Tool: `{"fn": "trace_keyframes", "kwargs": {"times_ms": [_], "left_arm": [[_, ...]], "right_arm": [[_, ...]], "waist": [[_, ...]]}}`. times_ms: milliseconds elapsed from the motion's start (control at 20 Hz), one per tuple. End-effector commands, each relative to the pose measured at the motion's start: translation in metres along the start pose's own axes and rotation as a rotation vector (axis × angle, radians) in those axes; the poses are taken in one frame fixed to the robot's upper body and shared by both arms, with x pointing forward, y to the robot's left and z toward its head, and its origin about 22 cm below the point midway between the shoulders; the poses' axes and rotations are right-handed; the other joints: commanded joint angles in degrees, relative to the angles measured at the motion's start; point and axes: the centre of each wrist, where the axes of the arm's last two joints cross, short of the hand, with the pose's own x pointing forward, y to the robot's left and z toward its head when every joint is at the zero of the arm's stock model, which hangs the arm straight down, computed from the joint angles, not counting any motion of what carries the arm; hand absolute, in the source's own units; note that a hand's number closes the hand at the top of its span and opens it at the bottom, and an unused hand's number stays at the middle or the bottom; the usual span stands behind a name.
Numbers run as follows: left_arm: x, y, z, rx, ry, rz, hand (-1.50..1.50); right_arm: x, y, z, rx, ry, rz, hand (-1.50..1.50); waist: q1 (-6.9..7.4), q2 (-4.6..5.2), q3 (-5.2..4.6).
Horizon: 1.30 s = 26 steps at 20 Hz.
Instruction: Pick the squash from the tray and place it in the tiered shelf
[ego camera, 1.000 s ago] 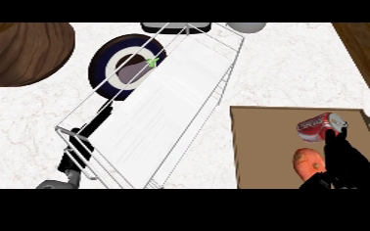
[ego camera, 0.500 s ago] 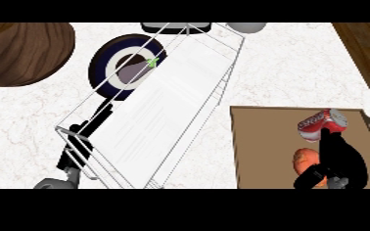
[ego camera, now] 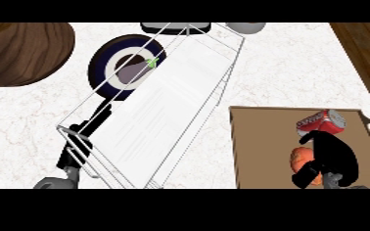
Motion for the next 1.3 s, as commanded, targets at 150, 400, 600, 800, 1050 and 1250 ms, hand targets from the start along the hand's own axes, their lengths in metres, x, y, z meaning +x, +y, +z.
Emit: {"fn": "trace_keyframes", "kwargs": {"times_ms": [150,400,600,800,1050,1250], "left_arm": [[-0.002,0.015,-0.008,-0.016,0.019,0.001,0.0],[-0.002,-0.001,0.012,0.003,-0.001,0.005,0.0],[0.004,0.001,0.0,-0.008,-0.004,-0.011,0.0],[0.006,-0.002,0.0,-0.045,-0.016,-0.016,0.0],[-0.008,0.008,0.011,0.006,0.005,-0.002,0.0],[-0.011,0.016,0.015,0.003,0.008,0.003,0.0]], "right_arm": [[0.011,0.007,0.001,-0.088,0.022,0.041,1.5],[0.001,-0.015,0.023,-0.163,0.056,0.021,1.5],[0.025,-0.032,0.049,-0.125,-0.497,0.118,1.5],[0.044,-0.039,0.078,-0.062,-0.999,0.199,1.5],[0.015,-0.117,0.08,-0.227,-1.203,0.189,1.5],[0.01,-0.16,0.092,-0.267,-1.307,-0.08,1.5]], "waist": [[-0.19,0.6,0.89],[-0.15,0.48,0.9],[0.66,0.44,0.93],[3.21,0.6,1.08],[-0.17,0.31,0.94],[-0.41,0.31,0.92]]}}
